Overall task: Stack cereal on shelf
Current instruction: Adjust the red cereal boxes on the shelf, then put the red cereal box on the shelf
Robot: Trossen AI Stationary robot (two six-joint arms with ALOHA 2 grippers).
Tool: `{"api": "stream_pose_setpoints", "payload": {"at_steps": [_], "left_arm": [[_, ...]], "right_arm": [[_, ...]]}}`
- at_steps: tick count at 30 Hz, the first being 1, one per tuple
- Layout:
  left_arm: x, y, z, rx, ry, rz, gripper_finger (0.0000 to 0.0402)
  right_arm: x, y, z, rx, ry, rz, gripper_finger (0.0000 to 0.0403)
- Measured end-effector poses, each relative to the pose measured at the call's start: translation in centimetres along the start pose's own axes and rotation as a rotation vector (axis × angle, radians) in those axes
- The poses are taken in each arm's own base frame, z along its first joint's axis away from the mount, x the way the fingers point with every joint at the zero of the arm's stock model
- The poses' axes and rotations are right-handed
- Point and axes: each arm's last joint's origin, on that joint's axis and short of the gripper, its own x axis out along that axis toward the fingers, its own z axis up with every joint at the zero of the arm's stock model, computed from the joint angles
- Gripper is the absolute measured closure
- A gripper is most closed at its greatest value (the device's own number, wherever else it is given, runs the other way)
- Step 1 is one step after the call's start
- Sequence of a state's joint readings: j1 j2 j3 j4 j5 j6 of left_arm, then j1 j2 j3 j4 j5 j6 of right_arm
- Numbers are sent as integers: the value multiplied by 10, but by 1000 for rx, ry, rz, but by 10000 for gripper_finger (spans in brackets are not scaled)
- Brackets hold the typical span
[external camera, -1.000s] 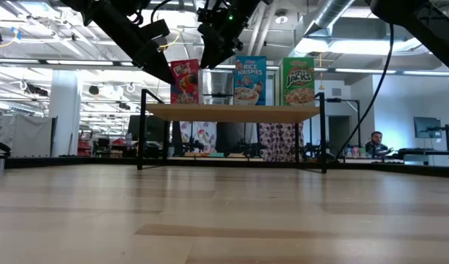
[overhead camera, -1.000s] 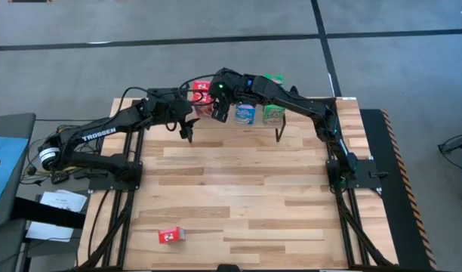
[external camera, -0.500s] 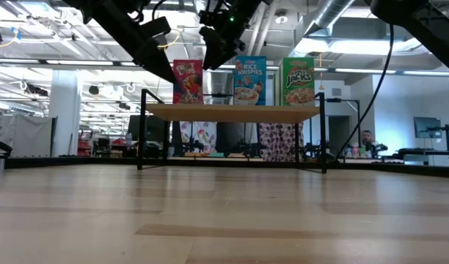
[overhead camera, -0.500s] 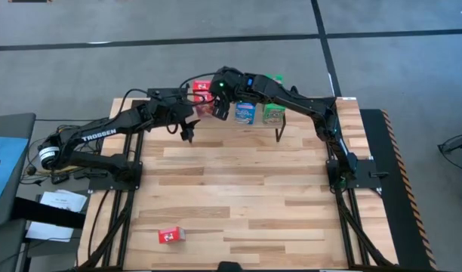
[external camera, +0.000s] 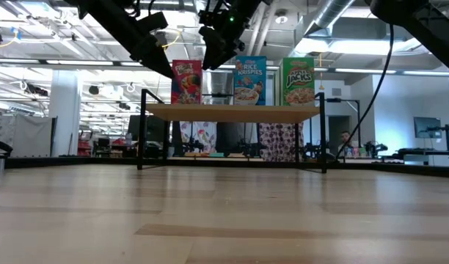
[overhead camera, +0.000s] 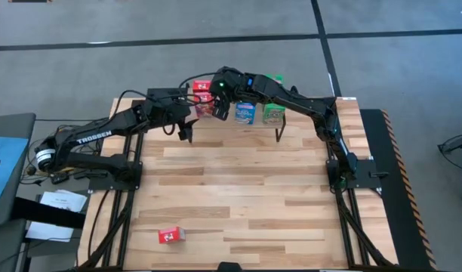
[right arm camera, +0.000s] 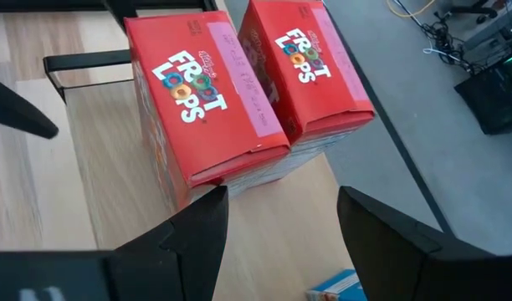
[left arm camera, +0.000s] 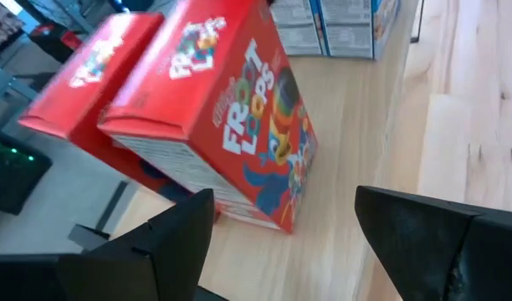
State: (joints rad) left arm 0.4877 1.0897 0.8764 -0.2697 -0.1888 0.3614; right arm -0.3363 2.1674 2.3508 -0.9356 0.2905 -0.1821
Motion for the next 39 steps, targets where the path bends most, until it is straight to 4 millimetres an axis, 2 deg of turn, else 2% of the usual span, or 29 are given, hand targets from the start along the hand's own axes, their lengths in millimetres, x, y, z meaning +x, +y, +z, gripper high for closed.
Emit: {"api": "stream_pose_setpoints", "payload": {"at_steps": [14, 26, 34, 39], "left_arm": [[-17, 4, 0, -12, -15, 21, 123], [-18, 3, -4, -2, 39, 20, 123], [-31, -3, -5, -7, 36, -17, 123], [-51, -7, -2, -35, -19, -43, 123]], "right_arm": [[-1, 5, -3, -18, 31, 12, 152], [-10, 12, -6, -54, 91, -31, 152], [-26, 22, -7, -92, 116, -13, 152], [-49, 29, -2, -110, 79, 5, 152]]}}
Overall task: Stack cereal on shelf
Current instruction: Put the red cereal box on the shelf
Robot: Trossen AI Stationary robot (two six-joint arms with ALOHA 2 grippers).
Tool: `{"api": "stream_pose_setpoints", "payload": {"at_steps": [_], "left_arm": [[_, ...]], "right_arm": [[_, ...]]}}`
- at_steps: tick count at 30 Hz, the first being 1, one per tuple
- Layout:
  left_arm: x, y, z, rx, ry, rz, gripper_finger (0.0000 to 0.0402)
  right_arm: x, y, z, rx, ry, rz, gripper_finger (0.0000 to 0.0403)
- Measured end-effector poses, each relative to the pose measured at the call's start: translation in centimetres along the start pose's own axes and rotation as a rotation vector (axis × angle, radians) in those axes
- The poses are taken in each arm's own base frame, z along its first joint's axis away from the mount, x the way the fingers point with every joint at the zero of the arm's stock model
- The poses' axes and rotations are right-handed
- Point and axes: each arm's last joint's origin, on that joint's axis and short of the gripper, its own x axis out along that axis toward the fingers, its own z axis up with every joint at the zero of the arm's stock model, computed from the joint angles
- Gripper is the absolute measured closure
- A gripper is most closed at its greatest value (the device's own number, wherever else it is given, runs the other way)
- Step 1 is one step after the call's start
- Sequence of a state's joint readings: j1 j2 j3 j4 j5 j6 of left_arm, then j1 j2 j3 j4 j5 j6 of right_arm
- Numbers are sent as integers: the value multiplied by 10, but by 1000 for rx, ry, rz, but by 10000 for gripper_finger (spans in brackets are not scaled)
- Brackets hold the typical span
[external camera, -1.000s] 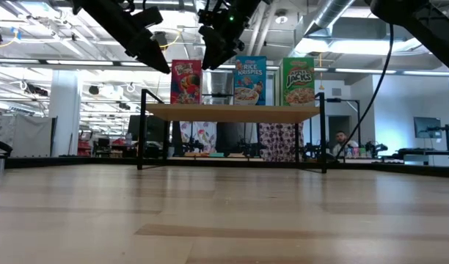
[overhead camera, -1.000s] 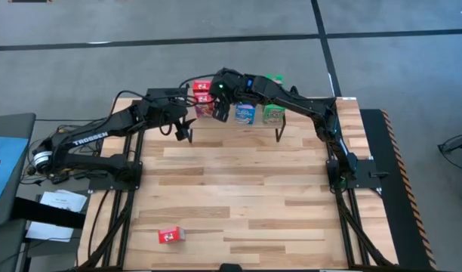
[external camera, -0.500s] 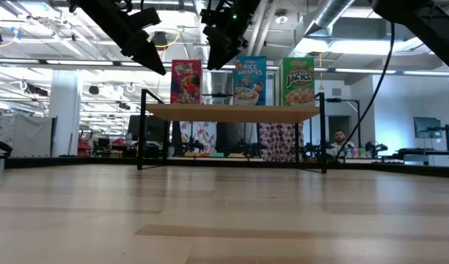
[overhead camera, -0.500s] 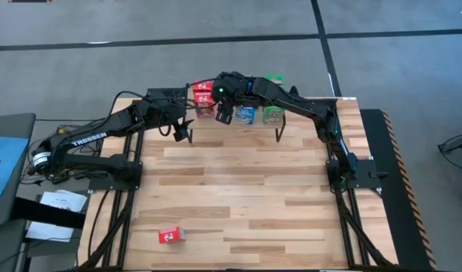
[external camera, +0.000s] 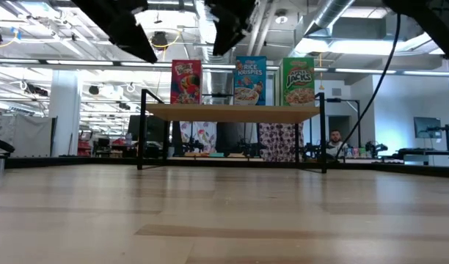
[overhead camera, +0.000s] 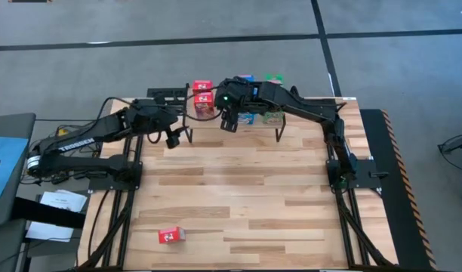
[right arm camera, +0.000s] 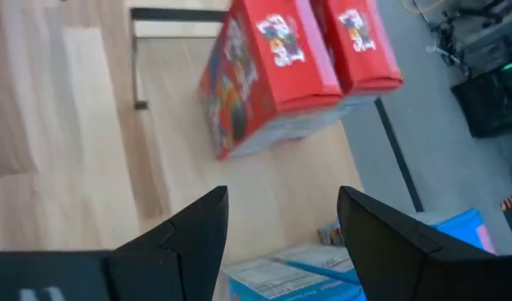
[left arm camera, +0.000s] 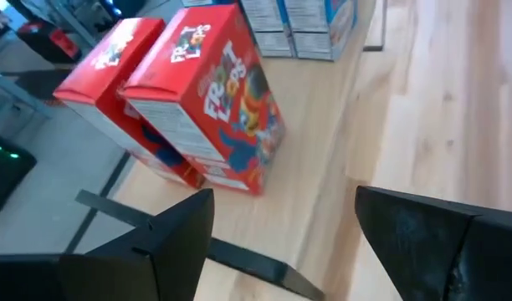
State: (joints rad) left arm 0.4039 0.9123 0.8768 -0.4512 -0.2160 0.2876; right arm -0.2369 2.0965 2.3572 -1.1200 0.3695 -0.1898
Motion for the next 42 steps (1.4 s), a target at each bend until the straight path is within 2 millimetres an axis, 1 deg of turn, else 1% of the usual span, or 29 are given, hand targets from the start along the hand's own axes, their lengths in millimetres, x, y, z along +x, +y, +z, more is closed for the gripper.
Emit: {"api": "stream_pose_setpoints", "payload": {"at_steps": [2, 4, 6, 10, 14, 20, 25, 30, 33, 37, 42], "left_arm": [[-8, -1, -1, -20, -10, -8, 123], [-15, -2, -1, -45, -26, -18, 123], [-22, -3, -2, -69, -27, -29, 123], [-34, -6, -6, -95, -18, -59, 123], [-42, -10, -10, -107, -1, -95, 123], [-48, -18, -9, -121, -23, -186, 123], [-53, -27, -8, -161, -37, -315, 123], [-59, -35, -9, -236, -17, -403, 123], [-62, -42, -8, -291, -3, -482, 123], [-68, -52, -7, -381, 32, -616, 123], [-76, -63, -5, -476, 72, -709, 123]], "right_arm": [[-10, 2, -1, -5, 2, 8, 152], [-18, 8, 2, -12, -25, 17, 152], [-31, 11, 1, -12, -28, 29, 152], [-51, 24, 2, 11, -63, 58, 152], [-63, 42, 4, 39, -81, 93, 152], [-81, 66, 4, 46, -103, 142, 152], [-92, 87, 4, 6, -127, 182, 152], [-103, 105, 4, -45, -147, 213, 152], [-108, 113, 3, -78, -160, 228, 152], [-115, 123, 2, -63, -170, 249, 152], [-121, 132, 1, -49, -174, 271, 152]]}}
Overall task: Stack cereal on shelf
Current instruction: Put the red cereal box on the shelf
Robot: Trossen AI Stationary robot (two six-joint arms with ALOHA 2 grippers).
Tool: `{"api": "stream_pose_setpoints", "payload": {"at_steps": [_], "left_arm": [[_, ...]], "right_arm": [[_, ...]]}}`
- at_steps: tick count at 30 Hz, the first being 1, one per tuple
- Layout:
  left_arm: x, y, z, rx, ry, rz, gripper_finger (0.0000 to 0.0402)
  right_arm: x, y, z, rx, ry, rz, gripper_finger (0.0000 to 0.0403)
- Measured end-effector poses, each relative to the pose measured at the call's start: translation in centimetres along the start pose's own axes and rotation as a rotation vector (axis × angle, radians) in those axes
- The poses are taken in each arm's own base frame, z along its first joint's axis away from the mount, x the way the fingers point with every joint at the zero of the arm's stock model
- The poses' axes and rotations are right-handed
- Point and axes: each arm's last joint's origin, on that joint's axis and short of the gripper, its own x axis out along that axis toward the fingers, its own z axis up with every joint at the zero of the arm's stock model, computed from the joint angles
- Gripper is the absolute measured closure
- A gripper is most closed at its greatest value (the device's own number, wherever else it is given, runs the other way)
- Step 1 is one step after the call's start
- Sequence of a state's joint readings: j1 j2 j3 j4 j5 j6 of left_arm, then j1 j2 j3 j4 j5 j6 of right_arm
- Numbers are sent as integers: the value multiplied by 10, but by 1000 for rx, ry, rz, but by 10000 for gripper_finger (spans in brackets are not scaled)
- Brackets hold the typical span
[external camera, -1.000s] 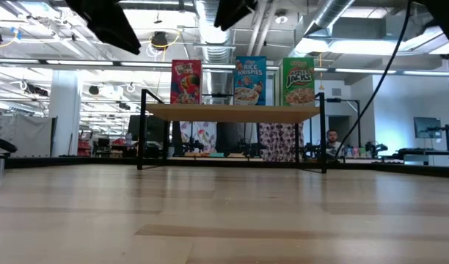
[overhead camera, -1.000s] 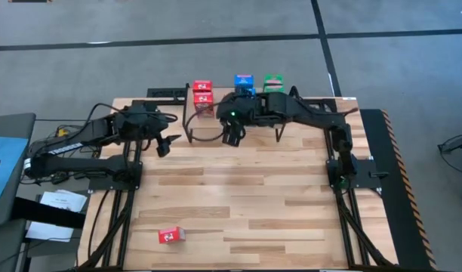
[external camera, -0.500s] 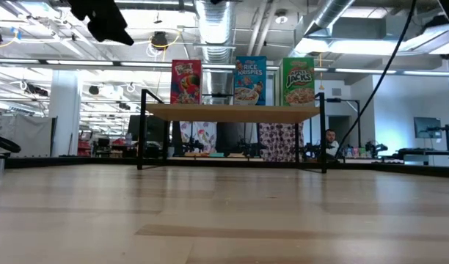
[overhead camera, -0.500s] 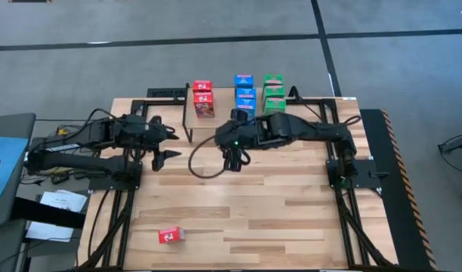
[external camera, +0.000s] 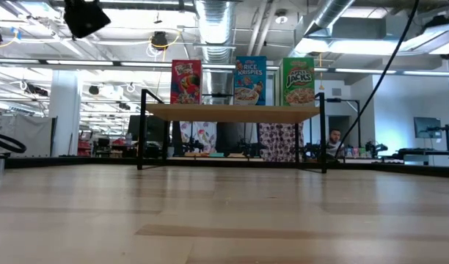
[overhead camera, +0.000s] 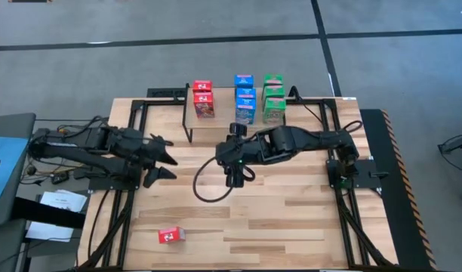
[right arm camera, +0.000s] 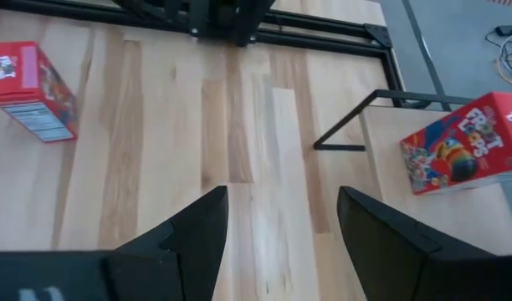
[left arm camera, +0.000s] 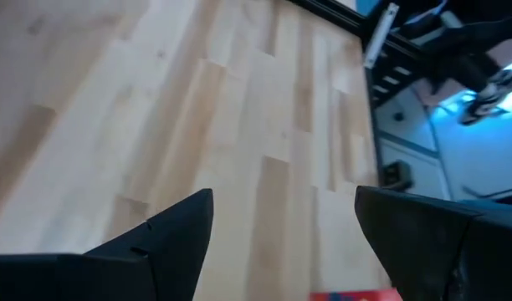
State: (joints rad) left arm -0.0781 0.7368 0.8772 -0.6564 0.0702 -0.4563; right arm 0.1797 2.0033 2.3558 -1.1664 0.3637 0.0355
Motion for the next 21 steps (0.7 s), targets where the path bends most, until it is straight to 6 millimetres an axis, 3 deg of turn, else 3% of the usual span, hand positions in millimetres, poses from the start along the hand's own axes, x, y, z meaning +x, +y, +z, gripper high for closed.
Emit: {"api": "stream_pose_setpoints", "payload": {"at_steps": [9, 21], "left_arm": [[0, -20, -11, -100, 59, -89, 123], [-5, -47, -22, -109, 43, -164, 123]], "right_arm": [[-1, 20, -1, -21, 1, 35, 152], [-7, 33, -2, 51, -7, 62, 152]]}}
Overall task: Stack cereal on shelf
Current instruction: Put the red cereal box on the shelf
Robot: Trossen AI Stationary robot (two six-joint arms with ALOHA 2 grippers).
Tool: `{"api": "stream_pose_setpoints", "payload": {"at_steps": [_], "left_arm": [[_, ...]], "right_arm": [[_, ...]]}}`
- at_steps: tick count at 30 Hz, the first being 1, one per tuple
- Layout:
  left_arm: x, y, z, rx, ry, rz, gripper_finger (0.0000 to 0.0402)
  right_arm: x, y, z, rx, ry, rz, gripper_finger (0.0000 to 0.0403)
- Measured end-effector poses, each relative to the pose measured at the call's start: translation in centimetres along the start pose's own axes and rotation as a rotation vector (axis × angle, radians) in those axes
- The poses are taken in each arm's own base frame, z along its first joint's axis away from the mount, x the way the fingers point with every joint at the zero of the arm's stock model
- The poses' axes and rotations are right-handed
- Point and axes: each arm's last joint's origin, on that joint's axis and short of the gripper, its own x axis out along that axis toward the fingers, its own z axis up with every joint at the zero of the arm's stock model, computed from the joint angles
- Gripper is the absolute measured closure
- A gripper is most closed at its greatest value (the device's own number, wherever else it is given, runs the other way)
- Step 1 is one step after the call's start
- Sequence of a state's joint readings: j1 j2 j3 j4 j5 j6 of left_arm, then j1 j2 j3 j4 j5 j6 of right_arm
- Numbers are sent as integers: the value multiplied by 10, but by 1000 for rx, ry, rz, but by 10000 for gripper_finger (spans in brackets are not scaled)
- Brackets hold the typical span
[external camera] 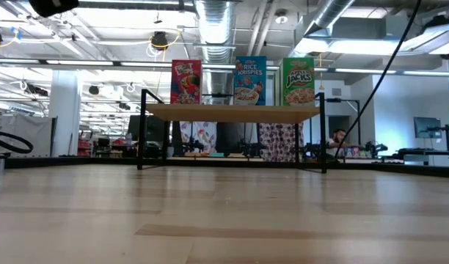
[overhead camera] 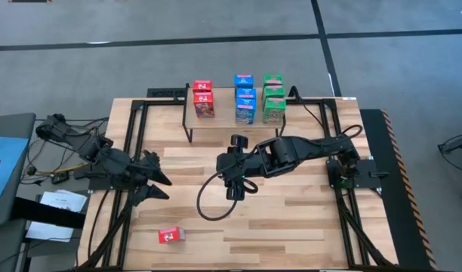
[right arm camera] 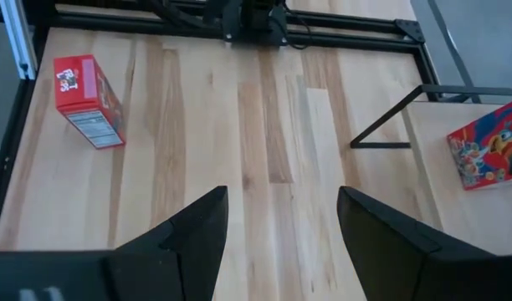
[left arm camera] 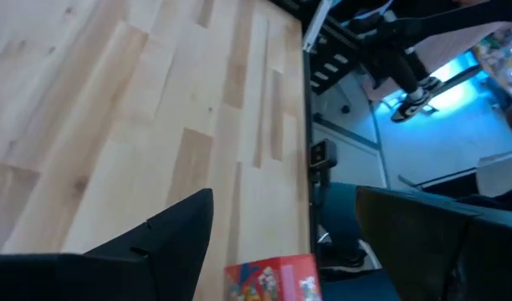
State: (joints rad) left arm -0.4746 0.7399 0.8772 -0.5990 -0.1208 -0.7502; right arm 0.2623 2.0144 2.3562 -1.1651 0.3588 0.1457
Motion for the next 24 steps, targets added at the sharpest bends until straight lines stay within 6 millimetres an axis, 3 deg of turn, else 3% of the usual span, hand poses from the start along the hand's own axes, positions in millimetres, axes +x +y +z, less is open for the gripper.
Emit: {"api": "stream_pose_setpoints", "payload": {"at_steps": [10, 18, 24], "left_arm": [[18, -23, -11, 17, 52, -88, 123], [36, -47, -16, -14, 169, -48, 123], [48, -60, -29, 15, 258, 80, 123]], "right_arm": [[0, 0, 0, 42, 3, 15, 152], [0, 0, 0, 41, 4, 18, 152], [0, 0, 0, 40, 5, 18, 152]]}}
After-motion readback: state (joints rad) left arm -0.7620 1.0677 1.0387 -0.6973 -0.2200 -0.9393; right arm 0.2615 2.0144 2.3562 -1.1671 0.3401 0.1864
